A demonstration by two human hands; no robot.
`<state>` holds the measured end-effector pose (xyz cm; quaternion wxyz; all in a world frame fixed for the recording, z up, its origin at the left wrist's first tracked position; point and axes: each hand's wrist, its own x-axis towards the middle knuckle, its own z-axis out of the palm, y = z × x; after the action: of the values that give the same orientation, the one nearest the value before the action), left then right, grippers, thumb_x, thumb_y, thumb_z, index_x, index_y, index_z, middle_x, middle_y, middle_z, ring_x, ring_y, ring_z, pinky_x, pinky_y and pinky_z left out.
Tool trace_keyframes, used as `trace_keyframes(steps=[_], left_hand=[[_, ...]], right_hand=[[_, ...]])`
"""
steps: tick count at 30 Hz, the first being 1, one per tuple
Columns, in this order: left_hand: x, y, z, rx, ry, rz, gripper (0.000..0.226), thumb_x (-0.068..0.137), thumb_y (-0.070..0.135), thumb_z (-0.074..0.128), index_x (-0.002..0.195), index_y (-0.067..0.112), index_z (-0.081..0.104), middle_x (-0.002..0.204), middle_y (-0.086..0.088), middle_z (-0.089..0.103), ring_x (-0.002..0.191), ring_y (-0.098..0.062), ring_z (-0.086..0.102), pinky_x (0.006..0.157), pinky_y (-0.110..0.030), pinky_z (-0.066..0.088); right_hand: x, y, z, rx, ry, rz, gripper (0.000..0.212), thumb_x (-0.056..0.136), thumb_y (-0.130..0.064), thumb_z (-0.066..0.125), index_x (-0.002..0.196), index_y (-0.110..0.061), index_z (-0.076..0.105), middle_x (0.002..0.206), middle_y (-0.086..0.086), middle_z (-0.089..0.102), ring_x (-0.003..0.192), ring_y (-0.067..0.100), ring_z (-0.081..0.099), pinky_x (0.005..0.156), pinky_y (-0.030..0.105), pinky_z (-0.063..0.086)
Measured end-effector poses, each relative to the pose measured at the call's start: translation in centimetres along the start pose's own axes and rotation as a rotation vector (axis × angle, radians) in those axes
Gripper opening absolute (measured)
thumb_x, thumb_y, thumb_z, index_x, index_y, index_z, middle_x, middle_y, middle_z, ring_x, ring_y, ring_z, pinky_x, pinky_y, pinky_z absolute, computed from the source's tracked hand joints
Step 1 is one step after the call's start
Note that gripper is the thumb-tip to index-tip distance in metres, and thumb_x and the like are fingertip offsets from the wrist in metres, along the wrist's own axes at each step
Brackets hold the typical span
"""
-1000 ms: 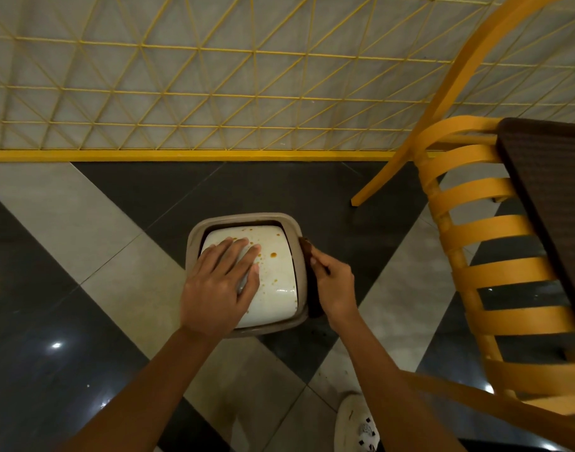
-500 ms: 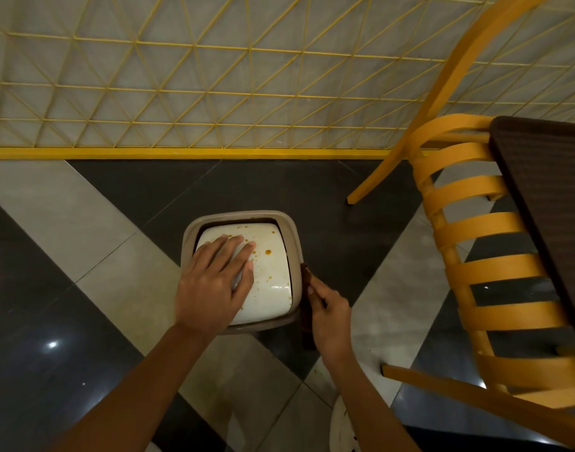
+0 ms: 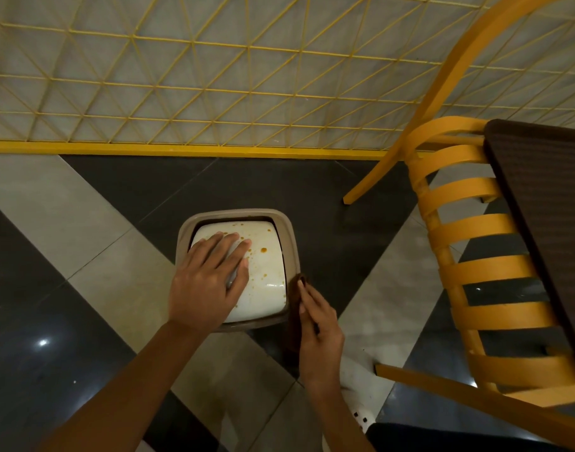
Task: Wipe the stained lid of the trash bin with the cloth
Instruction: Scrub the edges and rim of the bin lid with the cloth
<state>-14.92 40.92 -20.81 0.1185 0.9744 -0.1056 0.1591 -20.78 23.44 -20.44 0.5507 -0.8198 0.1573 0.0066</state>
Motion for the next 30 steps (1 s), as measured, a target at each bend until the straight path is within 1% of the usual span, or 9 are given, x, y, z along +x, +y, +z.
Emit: trace_keyframes(steps=[3, 6, 8, 13, 16, 20, 22, 26, 30], left_hand=[[0.1, 0.0, 0.0, -0.011, 0.004, -0.008, 0.040, 0.094, 0.035, 0.039, 0.121, 0.013, 0.060, 0.120, -0.008, 0.064, 0.113, -0.026, 0.057, 0.095, -0.040, 0.047], [0.2, 0.1, 0.0, -0.017, 0.006, -0.006, 0.039, 0.094, 0.034, 0.040, 0.120, 0.013, 0.061, 0.119, -0.009, 0.064, 0.112, -0.026, 0.057, 0.095, -0.040, 0.047], [0.1, 0.1, 0.0, -0.020, 0.003, -0.006, 0.040, 0.094, 0.034, 0.039, 0.120, 0.013, 0.061, 0.119, -0.009, 0.064, 0.112, -0.026, 0.057, 0.095, -0.042, 0.047], [0.0, 0.0, 0.0, -0.023, -0.005, -0.001, 0.042, 0.095, 0.036, 0.036, 0.121, 0.013, 0.060, 0.120, -0.009, 0.063, 0.113, -0.026, 0.057, 0.095, -0.041, 0.047], [0.1, -0.1, 0.0, -0.003, -0.011, -0.005, 0.043, 0.096, 0.036, 0.034, 0.121, 0.013, 0.060, 0.120, -0.008, 0.063, 0.112, -0.026, 0.057, 0.095, -0.040, 0.047], [0.3, -0.4, 0.0, -0.007, -0.032, -0.008, 0.043, 0.096, 0.036, 0.034, 0.122, 0.013, 0.059, 0.122, -0.009, 0.062, 0.114, -0.026, 0.056, 0.096, -0.040, 0.046], [0.2, -0.2, 0.0, -0.010, -0.039, -0.014, 0.043, 0.095, 0.036, 0.034, 0.122, 0.013, 0.059, 0.122, -0.009, 0.062, 0.114, -0.026, 0.056, 0.096, -0.041, 0.046], [0.0, -0.1, -0.1, -0.003, -0.047, -0.012, 0.044, 0.094, 0.037, 0.035, 0.123, 0.013, 0.058, 0.123, -0.009, 0.062, 0.115, -0.027, 0.056, 0.096, -0.043, 0.046], [0.1, -0.1, -0.1, 0.000, -0.036, -0.003, 0.043, 0.094, 0.037, 0.036, 0.122, 0.013, 0.059, 0.121, -0.009, 0.063, 0.113, -0.027, 0.057, 0.095, -0.042, 0.047]], right_hand=[[2.1, -1.1, 0.2, -0.046, -0.012, -0.050, 0.044, 0.091, -0.004, 0.045, 0.111, -0.044, 0.048, 0.115, -0.034, 0.040, 0.109, -0.010, 0.041, 0.100, 0.018, 0.036], [4.3, -2.8, 0.5, -0.150, -0.081, -0.126, 0.040, 0.092, -0.006, 0.045, 0.120, -0.034, 0.052, 0.120, -0.023, 0.038, 0.113, -0.008, 0.032, 0.094, 0.002, 0.027], [4.1, -3.1, 0.7, -0.163, -0.080, -0.153, 0.040, 0.092, -0.007, 0.045, 0.123, -0.030, 0.052, 0.122, -0.023, 0.034, 0.113, -0.013, 0.029, 0.093, -0.003, 0.022], [0.8, -0.3, 0.6, -0.156, 0.039, -0.172, 0.052, 0.087, 0.002, 0.051, 0.128, -0.029, 0.041, 0.128, -0.017, 0.038, 0.119, -0.022, 0.025, 0.102, 0.012, 0.027], [0.0, 0.0, 0.6, -0.122, 0.049, -0.149, 0.051, 0.087, 0.002, 0.051, 0.127, -0.028, 0.042, 0.129, -0.014, 0.040, 0.119, -0.017, 0.029, 0.103, 0.018, 0.031], [3.4, -2.1, 0.6, -0.186, -0.073, -0.156, 0.043, 0.091, -0.007, 0.046, 0.125, -0.034, 0.045, 0.126, -0.015, 0.039, 0.113, -0.011, 0.033, 0.096, -0.002, 0.022], [4.9, -2.7, 0.6, -0.213, -0.095, -0.152, 0.039, 0.093, -0.010, 0.044, 0.126, -0.031, 0.050, 0.126, -0.014, 0.041, 0.114, -0.007, 0.031, 0.093, -0.005, 0.021], [3.5, -2.3, 0.5, -0.107, -0.056, -0.084, 0.041, 0.093, -0.008, 0.044, 0.123, -0.035, 0.046, 0.118, -0.028, 0.037, 0.114, -0.006, 0.037, 0.098, 0.007, 0.028], [0.8, -0.3, 0.8, 0.032, 0.051, 0.035, 0.039, 0.091, -0.004, 0.047, 0.113, -0.036, 0.051, 0.113, -0.030, 0.047, 0.110, -0.008, 0.044, 0.100, 0.021, 0.039]])
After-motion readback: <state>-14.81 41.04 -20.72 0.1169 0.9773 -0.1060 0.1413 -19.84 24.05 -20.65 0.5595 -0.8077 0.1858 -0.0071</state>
